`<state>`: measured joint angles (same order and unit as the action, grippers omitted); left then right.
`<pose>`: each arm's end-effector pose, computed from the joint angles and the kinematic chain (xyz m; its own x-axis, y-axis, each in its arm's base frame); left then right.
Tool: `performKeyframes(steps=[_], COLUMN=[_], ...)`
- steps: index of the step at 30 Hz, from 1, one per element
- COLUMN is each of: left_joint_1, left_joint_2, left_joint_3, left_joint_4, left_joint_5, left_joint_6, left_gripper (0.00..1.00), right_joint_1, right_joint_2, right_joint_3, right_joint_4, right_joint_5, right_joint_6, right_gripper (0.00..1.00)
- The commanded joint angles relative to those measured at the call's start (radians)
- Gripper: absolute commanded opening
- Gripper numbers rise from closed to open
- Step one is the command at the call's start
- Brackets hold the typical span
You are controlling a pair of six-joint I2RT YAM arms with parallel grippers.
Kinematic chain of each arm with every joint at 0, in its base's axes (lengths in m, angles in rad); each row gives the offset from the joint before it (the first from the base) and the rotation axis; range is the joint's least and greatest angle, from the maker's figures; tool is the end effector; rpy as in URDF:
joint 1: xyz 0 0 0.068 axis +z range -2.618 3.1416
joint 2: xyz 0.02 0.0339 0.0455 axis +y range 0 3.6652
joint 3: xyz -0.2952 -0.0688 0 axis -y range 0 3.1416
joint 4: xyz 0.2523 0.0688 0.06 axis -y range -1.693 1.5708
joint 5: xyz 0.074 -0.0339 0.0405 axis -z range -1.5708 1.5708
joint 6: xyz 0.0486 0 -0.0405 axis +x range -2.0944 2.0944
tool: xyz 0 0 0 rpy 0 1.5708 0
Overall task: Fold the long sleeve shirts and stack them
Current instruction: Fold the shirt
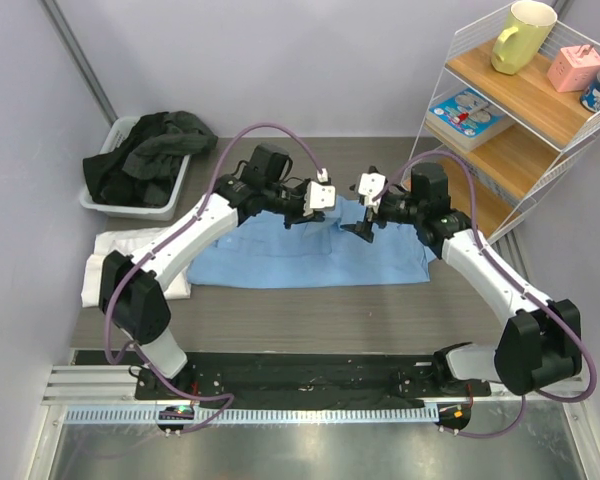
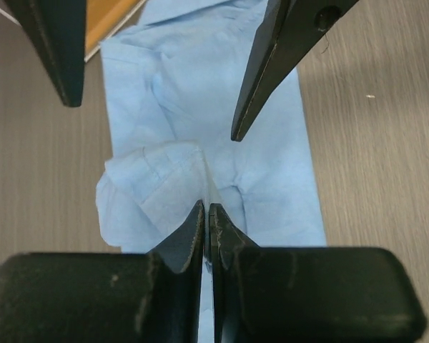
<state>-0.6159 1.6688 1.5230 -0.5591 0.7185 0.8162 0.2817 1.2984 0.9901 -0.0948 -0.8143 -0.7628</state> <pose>0.3010 -0.2523 0.3583 0.2527 0.4931 -0.8325 0.9636 -0.0502 0.2628 0.2764 0.1168 0.3363 0.3034 -0.4059 -0.8621 -0.8628 0.2668 -0.4293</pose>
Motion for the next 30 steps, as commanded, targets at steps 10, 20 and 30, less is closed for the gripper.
performKeyframes(steps=[10, 20, 30], left_joint_1=[-0.012, 0.005, 0.160], left_joint_2=[0.028, -0.020, -0.142], left_joint_3=[0.057, 0.025, -0.141], left_joint_4=[-0.076, -0.023, 0.194], left_joint_5=[0.021, 0.045, -0.005], left_joint_6=[0.006, -0.096, -0.393], left_gripper=[0.00, 0.00, 0.79], right_joint_1=[0.143, 0.178, 0.149], right_joint_2=[0.082, 0.141, 0.091], right_joint_3=[0.053, 0.030, -0.021], right_joint_4=[-0.036, 0.089, 0.323], right_joint_5=[-0.030, 0.060, 0.118], right_joint_6=[-0.213, -0.138, 0.120], right_gripper=[0.84, 0.26, 0.01])
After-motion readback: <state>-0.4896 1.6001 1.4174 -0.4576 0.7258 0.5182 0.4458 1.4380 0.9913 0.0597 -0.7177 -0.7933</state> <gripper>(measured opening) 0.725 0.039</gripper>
